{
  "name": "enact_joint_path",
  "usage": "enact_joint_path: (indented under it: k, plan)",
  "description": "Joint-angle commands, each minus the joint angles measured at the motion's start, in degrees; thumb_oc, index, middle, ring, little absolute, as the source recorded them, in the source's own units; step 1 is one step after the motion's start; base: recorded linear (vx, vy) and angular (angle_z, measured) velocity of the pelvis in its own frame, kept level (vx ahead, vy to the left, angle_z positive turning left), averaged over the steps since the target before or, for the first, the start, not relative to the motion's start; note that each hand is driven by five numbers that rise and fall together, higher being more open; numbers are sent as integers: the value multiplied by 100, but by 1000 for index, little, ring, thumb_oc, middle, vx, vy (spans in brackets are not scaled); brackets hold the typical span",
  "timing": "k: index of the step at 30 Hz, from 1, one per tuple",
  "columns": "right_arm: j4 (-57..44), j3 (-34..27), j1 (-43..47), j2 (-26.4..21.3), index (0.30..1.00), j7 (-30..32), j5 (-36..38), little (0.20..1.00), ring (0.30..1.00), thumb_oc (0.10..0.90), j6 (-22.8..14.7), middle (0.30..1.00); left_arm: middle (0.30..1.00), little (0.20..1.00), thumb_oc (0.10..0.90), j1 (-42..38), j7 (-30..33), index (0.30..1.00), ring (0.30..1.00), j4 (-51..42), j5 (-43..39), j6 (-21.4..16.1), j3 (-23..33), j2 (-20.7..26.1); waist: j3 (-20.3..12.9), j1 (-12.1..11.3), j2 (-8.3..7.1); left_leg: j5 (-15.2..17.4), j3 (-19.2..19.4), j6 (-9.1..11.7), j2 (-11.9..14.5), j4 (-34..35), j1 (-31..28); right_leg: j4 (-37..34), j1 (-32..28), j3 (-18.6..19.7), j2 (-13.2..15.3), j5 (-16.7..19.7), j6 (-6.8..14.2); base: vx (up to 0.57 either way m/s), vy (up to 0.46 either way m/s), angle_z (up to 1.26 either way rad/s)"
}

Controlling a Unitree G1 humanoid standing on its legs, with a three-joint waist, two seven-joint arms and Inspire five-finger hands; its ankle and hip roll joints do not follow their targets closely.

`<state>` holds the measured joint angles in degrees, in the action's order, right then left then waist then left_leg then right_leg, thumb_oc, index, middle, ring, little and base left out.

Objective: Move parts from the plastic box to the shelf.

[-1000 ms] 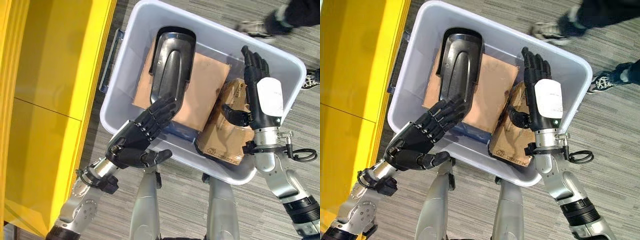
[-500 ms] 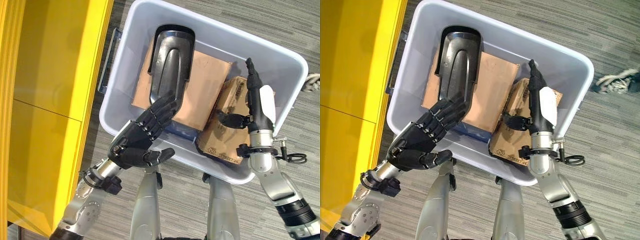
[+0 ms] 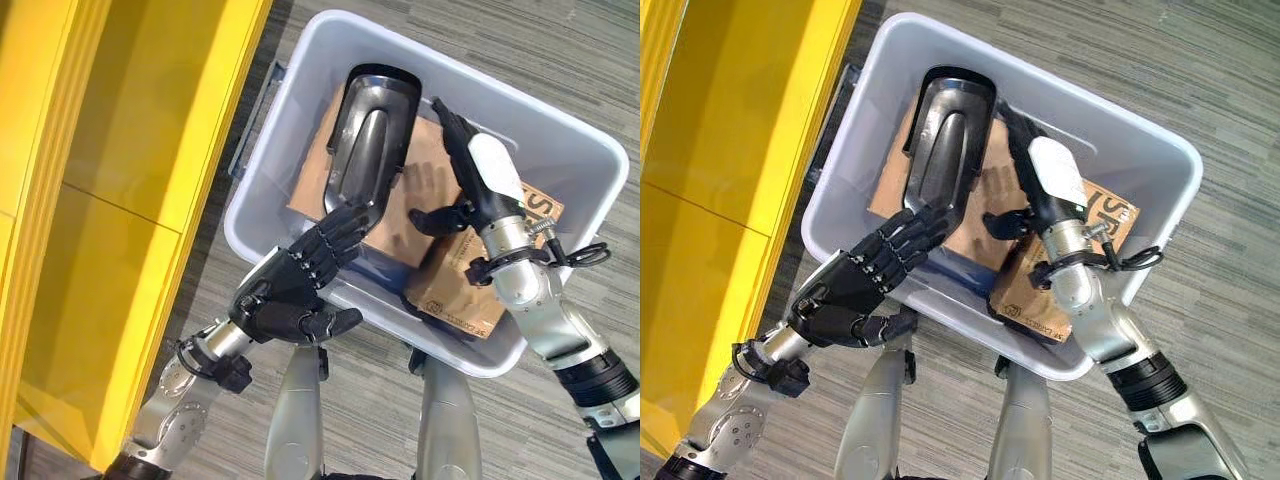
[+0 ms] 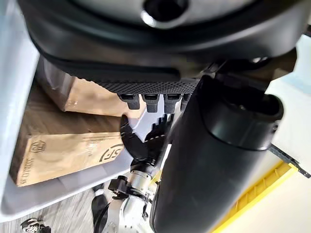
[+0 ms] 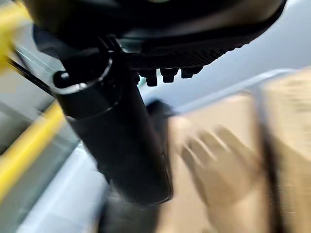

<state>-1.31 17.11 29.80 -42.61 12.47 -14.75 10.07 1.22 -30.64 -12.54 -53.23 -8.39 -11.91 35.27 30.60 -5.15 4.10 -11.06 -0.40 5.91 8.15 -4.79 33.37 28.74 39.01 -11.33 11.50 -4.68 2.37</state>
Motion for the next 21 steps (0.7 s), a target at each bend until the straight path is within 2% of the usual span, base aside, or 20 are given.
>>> enact_joint_path:
  k: [1,5,7,11,15,19,21]
  plan:
    - [-1084,-417,1037,-216,1000,-55,603,1000,1000,900,-401,1000,1000,1000,900,-47,-390,1000,1000,-811,-128,-166,-30,63,-80,82,220,447,374,-165,70,51,-162,-562,-601,259,-115,-233,119,6,4,4]
    - [-1083,-292,1175,-54,1000,-46,1121,1000,1000,900,38,1000,1000,1000,900,-54,-338,1000,1000,-838,-93,-162,-50,23,-80,30,251,427,383,-173,54,75,-159,-550,-600,253,-115,-244,105,0,0,0]
    - [-666,-179,1185,307,1000,249,1659,1000,1000,900,187,1000,1000,1000,900,-62,-385,1000,1000,-807,-76,-145,-69,-7,-80,-38,304,401,354,-183,18,84,-112,-507,-572,241,-123,-270,80,0,0,0]
    - [-28,-137,1230,842,1000,653,1588,1000,1000,900,-302,1000,1000,1000,900,-131,-474,1000,1000,-730,-20,-132,-151,-79,-80,-122,377,377,324,-208,-10,95,-3,-462,-473,219,-136,-282,65,0,-3,1]
    - [-129,-199,1271,1143,1000,818,977,1000,1000,900,-790,1000,1000,1000,900,-205,-450,1000,1000,-719,20,-114,-209,-186,-80,-138,423,348,326,-222,-39,137,54,-445,-397,227,-161,-274,58,7,2,3]
    - [-617,-202,1299,1191,1000,575,744,1000,1000,900,-799,1000,1000,1000,900,-183,-406,1000,1000,-757,88,-52,-229,-258,-80,-113,436,349,329,-211,-64,144,79,-431,-343,272,-184,-266,54,5,10,0]
    - [-980,-116,1285,1196,1000,328,785,1000,1000,900,-529,1000,1000,1000,900,-149,-411,1000,1000,-759,114,-63,-238,-287,-80,-94,436,359,358,-198,-60,133,87,-416,-311,297,-192,-262,54,22,45,-2]
